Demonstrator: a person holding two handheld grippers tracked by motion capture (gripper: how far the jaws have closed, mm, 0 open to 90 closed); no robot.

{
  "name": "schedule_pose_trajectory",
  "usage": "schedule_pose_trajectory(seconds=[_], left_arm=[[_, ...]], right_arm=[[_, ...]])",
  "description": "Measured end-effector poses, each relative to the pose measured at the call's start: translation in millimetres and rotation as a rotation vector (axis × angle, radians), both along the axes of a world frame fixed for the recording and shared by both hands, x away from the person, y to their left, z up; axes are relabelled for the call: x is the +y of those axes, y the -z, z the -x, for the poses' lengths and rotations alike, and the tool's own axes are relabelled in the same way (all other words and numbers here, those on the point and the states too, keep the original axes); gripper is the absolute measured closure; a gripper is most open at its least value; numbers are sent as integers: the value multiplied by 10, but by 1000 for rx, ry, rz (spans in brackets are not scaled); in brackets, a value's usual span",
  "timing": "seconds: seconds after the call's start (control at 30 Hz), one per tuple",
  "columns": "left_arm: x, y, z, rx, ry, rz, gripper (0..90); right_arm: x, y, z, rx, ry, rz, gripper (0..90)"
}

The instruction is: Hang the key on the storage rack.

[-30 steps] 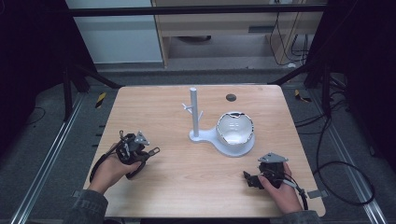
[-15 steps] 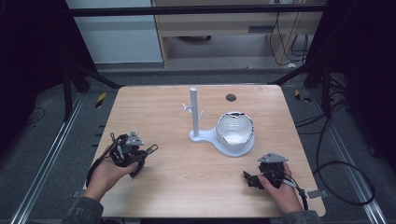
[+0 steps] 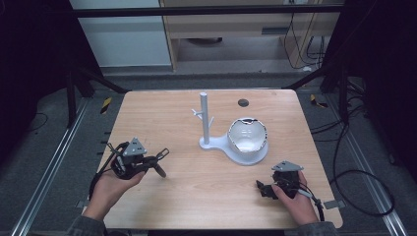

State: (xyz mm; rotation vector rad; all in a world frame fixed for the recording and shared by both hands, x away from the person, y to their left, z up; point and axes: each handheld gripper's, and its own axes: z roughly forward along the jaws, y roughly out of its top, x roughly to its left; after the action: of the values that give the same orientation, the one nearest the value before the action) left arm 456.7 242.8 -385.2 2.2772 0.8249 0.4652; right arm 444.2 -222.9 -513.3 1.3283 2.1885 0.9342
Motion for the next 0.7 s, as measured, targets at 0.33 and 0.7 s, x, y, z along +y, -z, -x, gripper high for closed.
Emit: schedule_pose_trajectory(seconds=[0.33, 0.7], left_arm=[[-105, -158, -36, -37, -13, 107, 805], [-241, -446, -157, -103, -21, 112, 806]], right_arm=[[2, 0, 1, 1, 2, -1, 4], [1, 0, 0, 0, 1, 1, 4]])
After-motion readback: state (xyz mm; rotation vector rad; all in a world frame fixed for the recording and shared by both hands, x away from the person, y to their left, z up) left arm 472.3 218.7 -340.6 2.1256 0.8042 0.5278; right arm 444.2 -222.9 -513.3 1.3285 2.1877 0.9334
